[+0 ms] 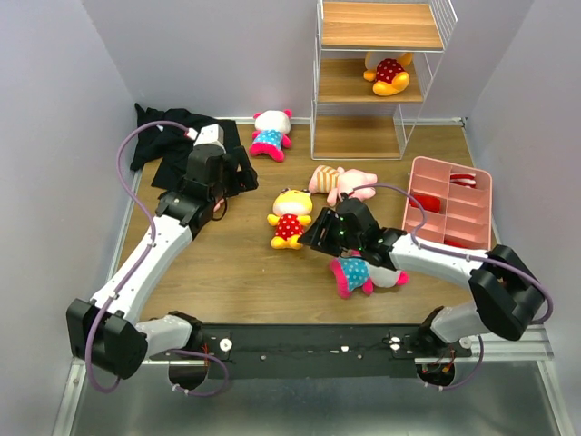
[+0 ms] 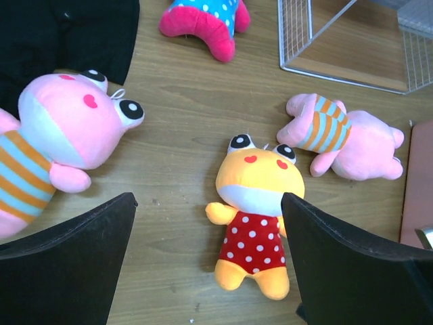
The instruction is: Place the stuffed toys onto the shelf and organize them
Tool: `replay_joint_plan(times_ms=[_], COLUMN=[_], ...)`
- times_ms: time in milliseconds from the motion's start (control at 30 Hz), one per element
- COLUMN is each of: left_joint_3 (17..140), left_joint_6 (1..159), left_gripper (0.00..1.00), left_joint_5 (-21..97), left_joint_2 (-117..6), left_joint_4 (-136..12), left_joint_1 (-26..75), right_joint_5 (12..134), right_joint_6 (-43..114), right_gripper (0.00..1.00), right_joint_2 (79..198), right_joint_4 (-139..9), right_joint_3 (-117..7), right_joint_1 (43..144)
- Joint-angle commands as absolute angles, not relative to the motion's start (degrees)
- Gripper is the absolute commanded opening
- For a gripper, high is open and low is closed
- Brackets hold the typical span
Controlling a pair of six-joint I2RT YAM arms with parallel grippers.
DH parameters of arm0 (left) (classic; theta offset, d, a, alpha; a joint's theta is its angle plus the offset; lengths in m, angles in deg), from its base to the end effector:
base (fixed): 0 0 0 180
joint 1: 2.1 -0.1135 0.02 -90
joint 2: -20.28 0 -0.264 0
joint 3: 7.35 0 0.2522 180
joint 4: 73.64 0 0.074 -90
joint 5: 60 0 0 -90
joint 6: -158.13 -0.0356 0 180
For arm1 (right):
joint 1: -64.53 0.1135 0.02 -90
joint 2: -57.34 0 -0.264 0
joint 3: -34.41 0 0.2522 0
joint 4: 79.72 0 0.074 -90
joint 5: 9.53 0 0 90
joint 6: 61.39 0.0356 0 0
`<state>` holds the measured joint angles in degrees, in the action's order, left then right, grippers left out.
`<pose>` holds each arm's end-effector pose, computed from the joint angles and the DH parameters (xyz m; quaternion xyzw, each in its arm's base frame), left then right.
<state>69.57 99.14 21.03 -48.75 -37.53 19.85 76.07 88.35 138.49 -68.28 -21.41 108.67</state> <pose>0.2539 -0.0963 0.3430 -0.1076 0.8497 -0.1681 0.4880 0.2098 0.2074 0.2009 0.1042 0.8874 0.3736 0.2490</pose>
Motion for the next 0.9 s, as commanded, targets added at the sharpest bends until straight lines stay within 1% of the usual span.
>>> replay_joint_plan(times_ms=[0, 200, 267, 300, 400, 467, 500, 567, 600, 667, 800, 867], left_joint_3=[68.91, 68.82, 68.82, 68.82, 68.73, 68.73, 68.73, 68.64, 68.64, 68.64, 68.38, 68.38], left_joint_6=[97.31, 97.23, 97.31, 97.40, 97.49, 97.49, 97.58, 97.75, 97.75, 97.75, 97.67, 97.58], left_gripper=[0.98, 0.98, 0.98, 0.98, 0.98, 0.98, 0.98, 0.98, 0.98, 0.98, 0.98, 0.98], left_joint_5=[18.05, 17.88, 17.88, 17.79, 17.61, 17.87, 17.88, 18.05, 18.05, 17.79, 16.65, 16.30], left_joint_2=[-45.20, -43.97, -43.79, -43.62, -43.61, -43.61, -43.61, -43.61, -43.61, -43.61, -43.61, -43.61], left_joint_4=[-39.32, -39.40, -39.40, -39.40, -39.40, -39.32, -39.49, -39.49, -39.40, -39.40, -39.40, -39.32], left_joint_1=[19.60, 19.60, 19.52, 19.52, 19.52, 19.52, 19.43, 19.52, 19.52, 19.52, 19.52, 19.52], right_joint_5=[79.24, 79.06, 79.76, 79.77, 80.03, 80.99, 81.78, 82.23, 82.05, 82.14, 82.75, 84.16], right_joint_6=[93.20, 94.00, 93.21, 92.77, 91.54, 91.19, 91.27, 90.66, 90.40, 89.17, 83.20, 79.00], right_gripper=[0.60, 0.60, 0.58, 0.47, 0.31, 0.27, 0.22, 0.16, 0.08, 0.01, 0.01, 0.01], right_joint_2=[143.29, 148.13, 149.54, 149.89, 150.16, 149.81, 149.63, 149.37, 148.93, 148.32, 144.72, 140.50], right_joint_4=[-70.88, -71.32, -71.23, -71.40, -70.88, -70.35, -70.18, -70.52, -71.31, -71.93, -70.45, -69.30], right_joint_3=[-26.19, -28.48, -29.62, -30.06, -30.59, -30.24, -29.98, -29.36, -28.75, -28.04, -28.48, -29.09], right_joint_1=[110.32, 111.20, 111.20, 111.20, 111.20, 111.20, 111.20, 111.29, 111.20, 111.29, 111.29, 111.29])
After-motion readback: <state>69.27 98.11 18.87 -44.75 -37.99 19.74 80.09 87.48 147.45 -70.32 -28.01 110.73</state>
